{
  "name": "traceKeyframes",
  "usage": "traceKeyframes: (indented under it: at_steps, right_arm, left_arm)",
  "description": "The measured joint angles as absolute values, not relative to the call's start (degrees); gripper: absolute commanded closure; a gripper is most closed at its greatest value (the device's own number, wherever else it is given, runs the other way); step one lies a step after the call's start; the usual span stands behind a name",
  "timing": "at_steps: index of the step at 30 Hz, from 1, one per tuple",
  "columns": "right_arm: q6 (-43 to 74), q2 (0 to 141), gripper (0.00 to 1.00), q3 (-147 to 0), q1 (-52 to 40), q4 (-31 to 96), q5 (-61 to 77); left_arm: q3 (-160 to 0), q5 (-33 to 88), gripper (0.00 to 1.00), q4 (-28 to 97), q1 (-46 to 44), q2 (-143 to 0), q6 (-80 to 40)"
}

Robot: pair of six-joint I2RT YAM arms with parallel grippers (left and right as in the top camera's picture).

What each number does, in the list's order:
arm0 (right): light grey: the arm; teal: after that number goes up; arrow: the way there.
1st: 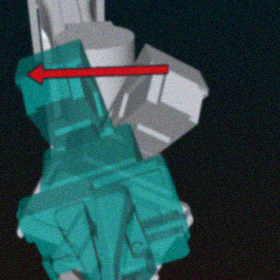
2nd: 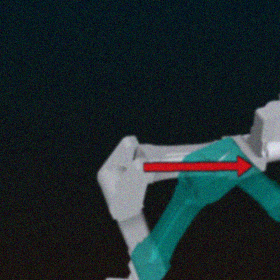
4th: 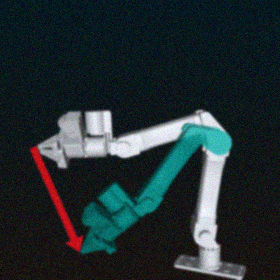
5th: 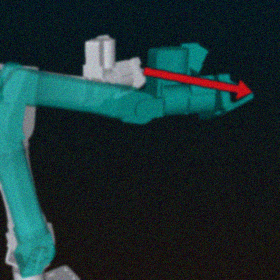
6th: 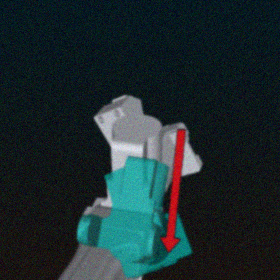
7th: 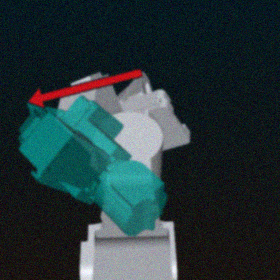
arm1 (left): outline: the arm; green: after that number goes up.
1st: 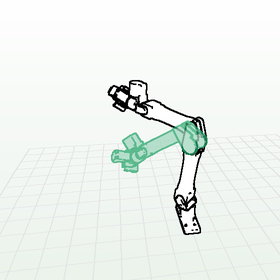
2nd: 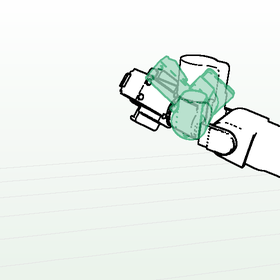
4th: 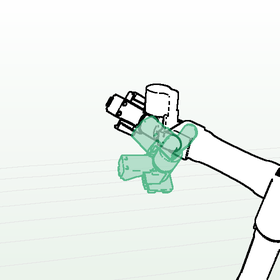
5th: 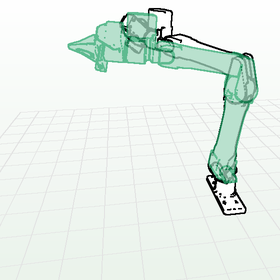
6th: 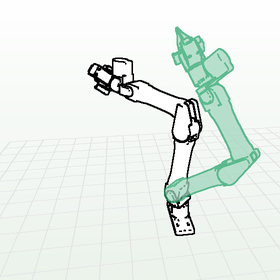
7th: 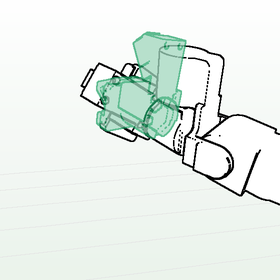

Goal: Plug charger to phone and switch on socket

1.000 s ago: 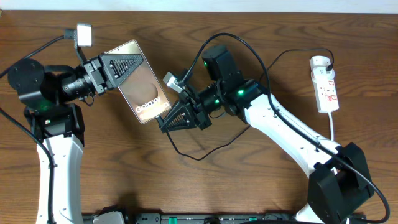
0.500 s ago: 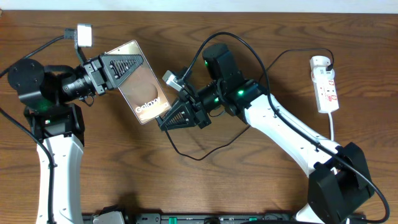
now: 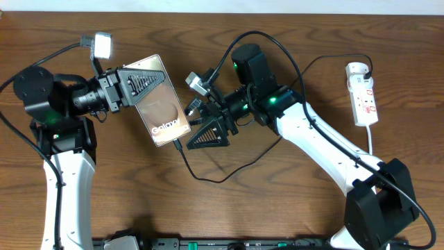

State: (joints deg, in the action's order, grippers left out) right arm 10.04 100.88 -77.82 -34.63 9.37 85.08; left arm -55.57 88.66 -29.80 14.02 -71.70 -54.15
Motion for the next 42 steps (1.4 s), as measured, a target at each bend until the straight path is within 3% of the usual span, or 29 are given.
traceKeyframes:
  at_steps: [9, 17, 28, 36, 42]
  right_arm:
    - [11.9, 100.9, 0.01, -77.8, -33.3, 12.3, 78.1]
    - [13.5, 100.9, 0.01, -77.9, -26.9, 14.6, 72.9]
    - [19.6, 100.9, 0.01, -78.5, -23.3, 42.3, 27.3]
    - [20.9, 97.4, 0.01, -78.5, -23.3, 42.7, 20.2]
    - [21.1, 88.2, 0.01, -78.6, -23.3, 44.6, 18.7]
  left_arm:
    - [-55.6, 88.9, 0.92, -29.4, 16.7, -71.7, -52.6]
    - [-55.6, 88.8, 0.92, -24.6, 27.3, -71.7, -52.4]
    - [-48.1, 88.4, 0.93, -23.8, 30.0, -71.7, -48.6]
    - [-34.0, 81.9, 0.93, -23.7, 30.0, -77.1, -44.0]
    - [-29.3, 72.4, 0.93, -16.2, 29.9, -86.4, -38.7]
